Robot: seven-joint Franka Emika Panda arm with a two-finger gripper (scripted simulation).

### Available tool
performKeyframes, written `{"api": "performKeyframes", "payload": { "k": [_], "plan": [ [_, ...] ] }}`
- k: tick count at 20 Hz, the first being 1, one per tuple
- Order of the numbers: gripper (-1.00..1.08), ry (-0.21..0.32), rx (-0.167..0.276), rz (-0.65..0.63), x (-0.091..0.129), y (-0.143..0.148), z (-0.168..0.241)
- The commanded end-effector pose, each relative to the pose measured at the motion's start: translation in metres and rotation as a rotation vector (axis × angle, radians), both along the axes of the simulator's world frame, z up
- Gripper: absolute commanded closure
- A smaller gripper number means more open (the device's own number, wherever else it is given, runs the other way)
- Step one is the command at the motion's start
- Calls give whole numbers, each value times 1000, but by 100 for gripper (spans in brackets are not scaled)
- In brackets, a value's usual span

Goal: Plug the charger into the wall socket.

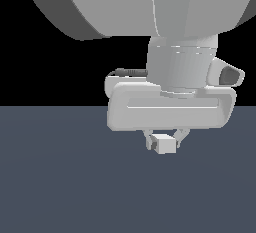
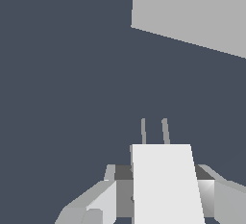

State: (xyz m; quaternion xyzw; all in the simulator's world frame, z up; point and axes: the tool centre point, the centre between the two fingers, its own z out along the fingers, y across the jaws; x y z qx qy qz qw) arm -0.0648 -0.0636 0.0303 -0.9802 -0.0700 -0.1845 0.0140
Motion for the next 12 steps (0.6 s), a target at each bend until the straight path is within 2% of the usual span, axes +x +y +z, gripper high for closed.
{"api": "performKeyframes", "payload": {
  "k": [1, 12],
  "plan": [
    [108, -2, 1, -41, 2, 0, 9],
    [108, -5, 4, -237, 10, -1, 47]
  ]
}}
